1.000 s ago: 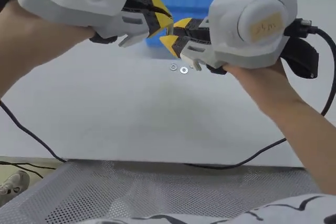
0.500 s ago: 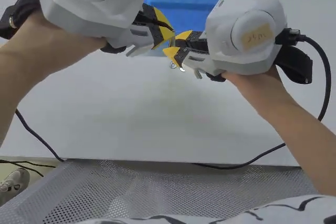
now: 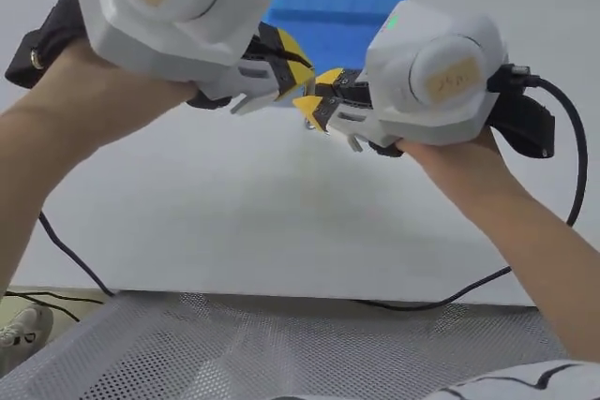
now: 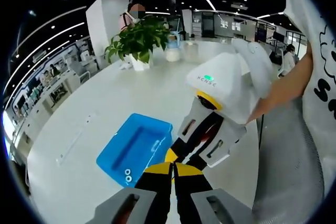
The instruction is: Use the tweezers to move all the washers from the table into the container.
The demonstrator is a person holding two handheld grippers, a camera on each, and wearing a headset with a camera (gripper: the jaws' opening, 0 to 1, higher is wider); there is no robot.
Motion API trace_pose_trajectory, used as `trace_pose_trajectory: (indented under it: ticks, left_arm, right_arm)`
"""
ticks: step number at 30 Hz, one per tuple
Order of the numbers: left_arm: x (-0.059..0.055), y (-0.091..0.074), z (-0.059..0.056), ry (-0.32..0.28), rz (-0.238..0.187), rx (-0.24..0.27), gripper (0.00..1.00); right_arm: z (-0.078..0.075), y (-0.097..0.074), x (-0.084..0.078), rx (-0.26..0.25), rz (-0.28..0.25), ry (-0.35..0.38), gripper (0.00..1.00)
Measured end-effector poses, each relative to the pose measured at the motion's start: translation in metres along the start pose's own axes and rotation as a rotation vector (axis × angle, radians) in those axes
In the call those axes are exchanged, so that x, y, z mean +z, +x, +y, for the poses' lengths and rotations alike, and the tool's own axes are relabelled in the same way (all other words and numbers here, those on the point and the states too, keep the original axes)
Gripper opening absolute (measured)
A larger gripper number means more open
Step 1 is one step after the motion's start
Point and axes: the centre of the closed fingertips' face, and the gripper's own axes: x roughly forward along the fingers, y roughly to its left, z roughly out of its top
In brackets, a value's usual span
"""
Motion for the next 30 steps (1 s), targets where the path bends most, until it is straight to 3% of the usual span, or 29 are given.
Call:
trace_pose_trajectory:
  ticks: [6,10,30]
  left_arm:
    - [0.003,0.002,-0.005,0.015,0.000,-0.009,0.00]
    - [0.006,0.001,-0.006,0.030,-0.002,-0.006,0.00]
    - [0.033,-0.030,-0.008,0.073,-0.044,0.048,0.00]
  right_arm:
    - [0.000,-0.002,-0.001,0.000,0.008,0.002,0.04]
    - [0.000,-0.005,0.000,-0.013,0.023,-0.043,0.04]
    - [0.004,-0.026,0.032,-0.034,0.002,-0.118,0.04]
